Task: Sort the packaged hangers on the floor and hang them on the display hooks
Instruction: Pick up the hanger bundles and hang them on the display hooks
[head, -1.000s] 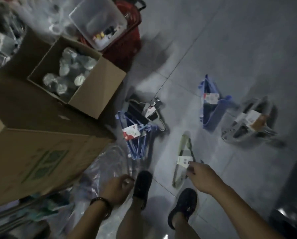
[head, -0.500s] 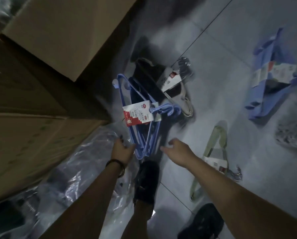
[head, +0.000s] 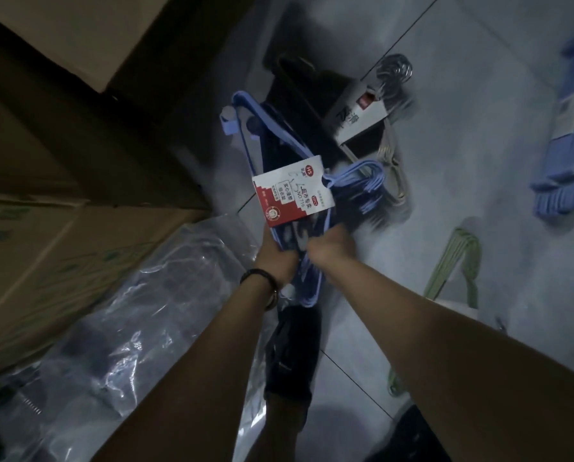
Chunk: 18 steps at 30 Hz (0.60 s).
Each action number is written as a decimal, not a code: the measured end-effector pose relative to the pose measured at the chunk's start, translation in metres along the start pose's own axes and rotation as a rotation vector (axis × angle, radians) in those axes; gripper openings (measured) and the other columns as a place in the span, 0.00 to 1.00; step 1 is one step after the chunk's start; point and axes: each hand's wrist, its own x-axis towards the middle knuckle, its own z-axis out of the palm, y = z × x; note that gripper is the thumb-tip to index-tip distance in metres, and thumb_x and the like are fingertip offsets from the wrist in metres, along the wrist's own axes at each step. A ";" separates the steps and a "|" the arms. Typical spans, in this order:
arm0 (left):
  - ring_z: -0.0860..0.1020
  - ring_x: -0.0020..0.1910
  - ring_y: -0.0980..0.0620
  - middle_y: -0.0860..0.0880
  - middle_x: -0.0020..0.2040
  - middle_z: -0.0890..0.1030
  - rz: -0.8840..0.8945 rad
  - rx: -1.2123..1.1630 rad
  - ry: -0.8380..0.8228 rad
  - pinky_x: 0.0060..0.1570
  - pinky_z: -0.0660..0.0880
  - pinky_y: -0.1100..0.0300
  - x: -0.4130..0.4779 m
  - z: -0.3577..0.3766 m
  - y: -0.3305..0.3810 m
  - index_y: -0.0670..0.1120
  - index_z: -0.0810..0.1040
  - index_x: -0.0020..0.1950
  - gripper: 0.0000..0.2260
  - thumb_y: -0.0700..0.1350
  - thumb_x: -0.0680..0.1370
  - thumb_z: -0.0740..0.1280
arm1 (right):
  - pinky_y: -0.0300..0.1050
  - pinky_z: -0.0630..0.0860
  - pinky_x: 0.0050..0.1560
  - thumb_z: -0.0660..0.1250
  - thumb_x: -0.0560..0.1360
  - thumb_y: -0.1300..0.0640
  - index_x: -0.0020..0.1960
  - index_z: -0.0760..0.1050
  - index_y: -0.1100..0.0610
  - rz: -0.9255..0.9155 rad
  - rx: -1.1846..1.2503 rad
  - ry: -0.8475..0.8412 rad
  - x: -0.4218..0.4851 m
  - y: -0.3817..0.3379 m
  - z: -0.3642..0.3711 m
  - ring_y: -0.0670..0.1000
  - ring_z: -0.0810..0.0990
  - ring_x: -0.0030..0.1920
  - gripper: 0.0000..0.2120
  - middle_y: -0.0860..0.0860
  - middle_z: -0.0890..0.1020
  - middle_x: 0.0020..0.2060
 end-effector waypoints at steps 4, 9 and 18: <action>0.81 0.55 0.46 0.48 0.58 0.81 -0.009 -0.087 0.068 0.57 0.81 0.43 -0.038 0.007 0.019 0.55 0.69 0.67 0.27 0.42 0.69 0.68 | 0.47 0.77 0.51 0.68 0.79 0.61 0.62 0.75 0.62 -0.006 0.027 0.009 -0.017 0.010 -0.026 0.62 0.82 0.58 0.12 0.58 0.82 0.58; 0.81 0.51 0.47 0.47 0.55 0.79 -0.010 -0.272 0.109 0.54 0.82 0.49 -0.112 0.020 0.037 0.55 0.61 0.65 0.33 0.29 0.73 0.73 | 0.51 0.82 0.50 0.66 0.77 0.61 0.56 0.79 0.60 -0.035 0.134 -0.006 -0.070 0.038 -0.059 0.59 0.83 0.51 0.09 0.56 0.85 0.52; 0.84 0.47 0.62 0.51 0.57 0.83 0.168 -0.364 -0.002 0.43 0.80 0.67 -0.265 0.037 0.120 0.51 0.71 0.62 0.30 0.43 0.66 0.82 | 0.44 0.83 0.51 0.66 0.79 0.63 0.68 0.75 0.46 -0.184 0.125 -0.042 -0.224 0.075 -0.187 0.45 0.84 0.49 0.21 0.45 0.85 0.54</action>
